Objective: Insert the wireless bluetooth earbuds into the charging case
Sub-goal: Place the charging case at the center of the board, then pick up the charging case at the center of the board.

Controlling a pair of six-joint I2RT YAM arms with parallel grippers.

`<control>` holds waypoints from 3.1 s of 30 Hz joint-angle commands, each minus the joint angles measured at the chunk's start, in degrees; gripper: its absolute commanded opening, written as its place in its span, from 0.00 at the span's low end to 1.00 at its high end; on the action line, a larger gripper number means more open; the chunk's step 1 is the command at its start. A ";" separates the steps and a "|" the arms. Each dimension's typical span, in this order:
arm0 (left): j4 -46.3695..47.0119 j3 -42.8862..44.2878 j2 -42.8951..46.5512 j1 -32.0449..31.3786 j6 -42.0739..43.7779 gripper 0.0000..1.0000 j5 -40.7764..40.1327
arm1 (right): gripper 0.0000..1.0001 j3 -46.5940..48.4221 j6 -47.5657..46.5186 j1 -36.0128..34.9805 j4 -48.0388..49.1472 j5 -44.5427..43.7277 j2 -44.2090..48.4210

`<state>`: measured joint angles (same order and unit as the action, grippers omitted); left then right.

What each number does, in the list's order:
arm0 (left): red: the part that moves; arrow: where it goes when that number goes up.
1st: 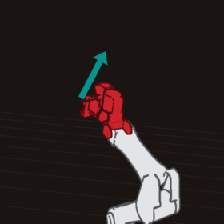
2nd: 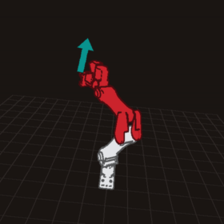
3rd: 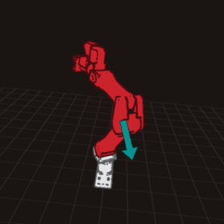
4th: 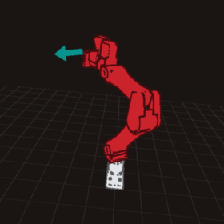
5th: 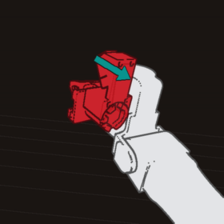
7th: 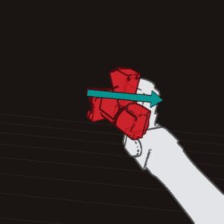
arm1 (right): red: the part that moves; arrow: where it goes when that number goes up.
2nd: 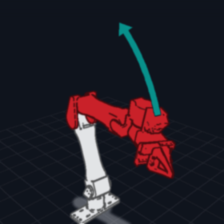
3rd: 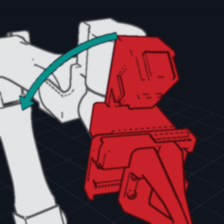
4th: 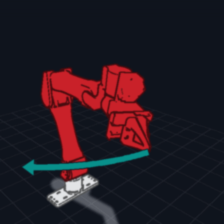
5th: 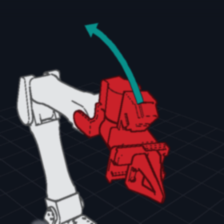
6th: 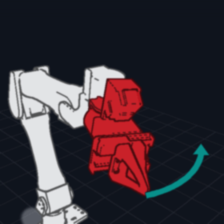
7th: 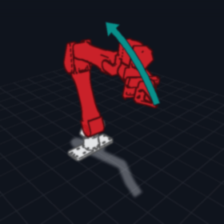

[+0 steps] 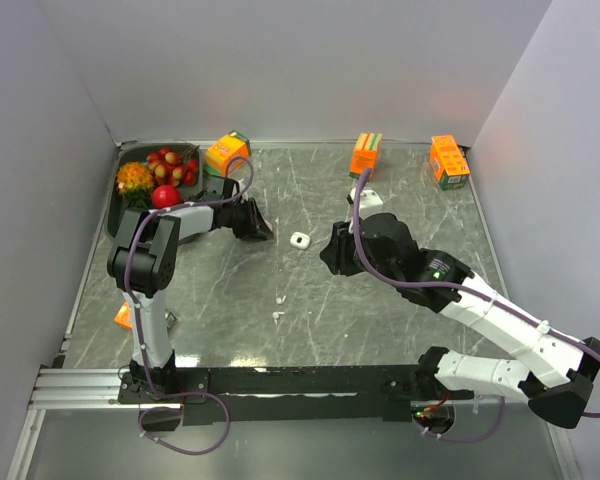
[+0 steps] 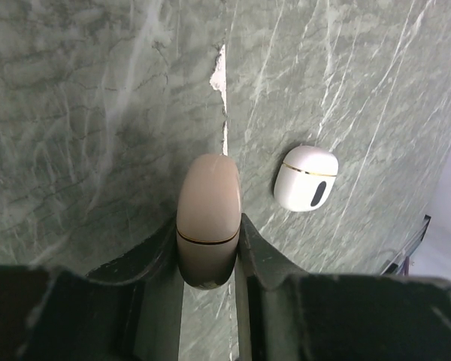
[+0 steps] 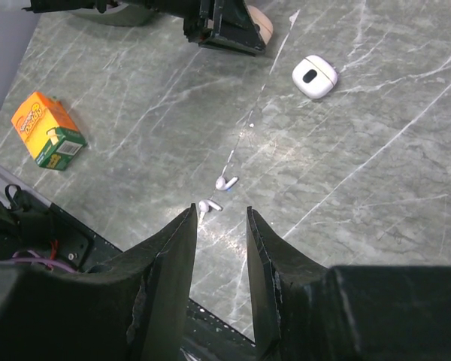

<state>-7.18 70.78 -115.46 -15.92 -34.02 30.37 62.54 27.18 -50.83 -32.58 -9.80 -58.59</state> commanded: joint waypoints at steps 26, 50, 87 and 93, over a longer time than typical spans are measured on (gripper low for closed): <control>-17.24 -5.39 30.42 -5.07 4.84 0.96 -16.54 | 0.50 -1.37 1.72 1.87 4.27 -7.94 -2.23; -7.68 -31.24 64.50 -11.23 -10.72 0.96 -34.95 | 0.78 23.88 22.39 11.97 -7.24 -4.34 -46.72; -19.10 20.10 -6.27 -25.39 12.05 0.94 -41.00 | 0.78 -6.73 14.04 24.81 -3.55 4.17 -2.06; -21.12 22.38 -8.82 -25.39 13.80 0.90 -40.48 | 0.78 -8.05 13.87 25.96 -2.40 5.58 -1.53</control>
<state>-25.93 89.73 -121.82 -41.19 -22.17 -9.96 55.09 41.87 -25.61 -37.08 -5.63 -61.73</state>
